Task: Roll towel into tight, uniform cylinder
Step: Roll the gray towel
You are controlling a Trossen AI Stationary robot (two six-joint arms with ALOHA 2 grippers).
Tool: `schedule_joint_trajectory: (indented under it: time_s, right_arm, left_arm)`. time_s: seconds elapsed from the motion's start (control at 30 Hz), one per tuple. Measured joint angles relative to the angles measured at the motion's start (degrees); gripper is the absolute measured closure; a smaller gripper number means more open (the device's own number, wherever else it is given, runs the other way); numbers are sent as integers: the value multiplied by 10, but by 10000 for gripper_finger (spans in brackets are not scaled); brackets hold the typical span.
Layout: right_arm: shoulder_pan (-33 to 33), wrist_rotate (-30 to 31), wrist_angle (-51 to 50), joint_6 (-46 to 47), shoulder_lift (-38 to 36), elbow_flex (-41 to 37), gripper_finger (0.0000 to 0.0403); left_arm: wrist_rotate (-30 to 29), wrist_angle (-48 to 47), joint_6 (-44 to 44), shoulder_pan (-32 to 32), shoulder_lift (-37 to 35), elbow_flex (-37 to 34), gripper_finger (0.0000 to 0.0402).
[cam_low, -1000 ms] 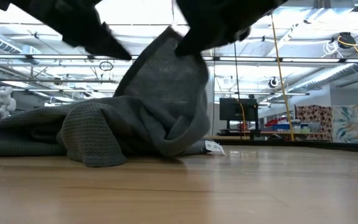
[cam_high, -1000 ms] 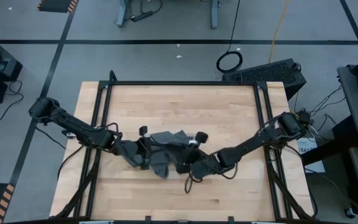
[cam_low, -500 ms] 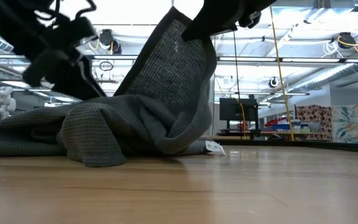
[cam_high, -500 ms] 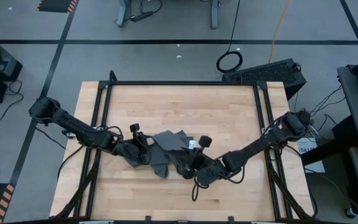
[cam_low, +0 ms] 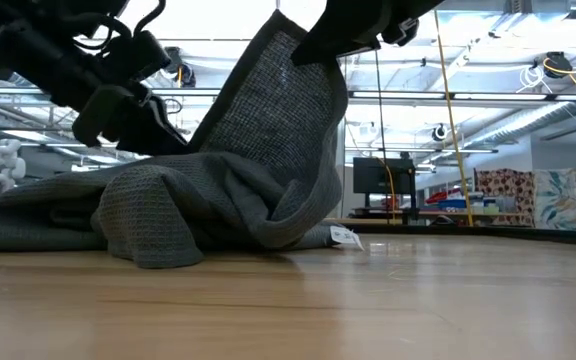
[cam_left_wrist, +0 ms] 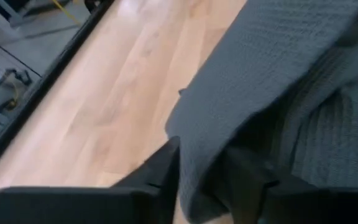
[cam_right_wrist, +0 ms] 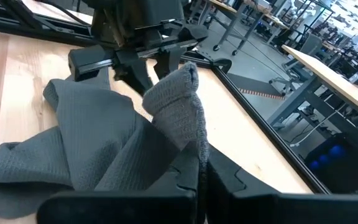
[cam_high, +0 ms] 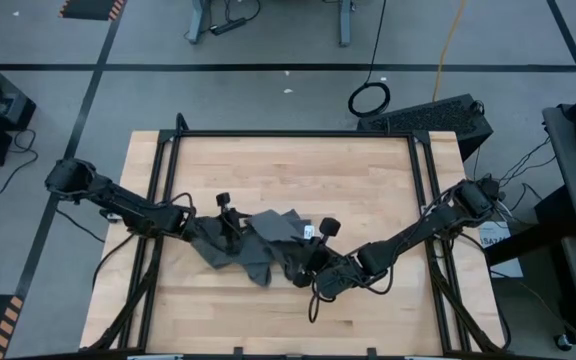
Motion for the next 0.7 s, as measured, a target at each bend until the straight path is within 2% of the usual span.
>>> schedule_joint_trajectory:
  time_s: [0.13, 0.3, 0.47, 0.57, 0.7]
  right_arm:
    - [0, 0, 1, 0, 0, 0, 402]
    - [-5, 0, 11, 0, 0, 0, 402]
    - [-17, 0, 48, 1, 0, 0, 402]
    - [-23, 7, 80, -9, 0, 1, 402]
    - [-30, 51, 102, -101, -15, 31, 402]
  left_arm:
    - [-37, 14, 54, -4, -2, 0, 386]
    - [-123, 23, 159, -35, -37, 45, 390]
    - [-144, 14, 315, -58, -97, 139, 390]
    - [-166, -52, 380, -63, -118, 206, 391]
    - [-229, -128, 432, -67, -121, 302, 391]
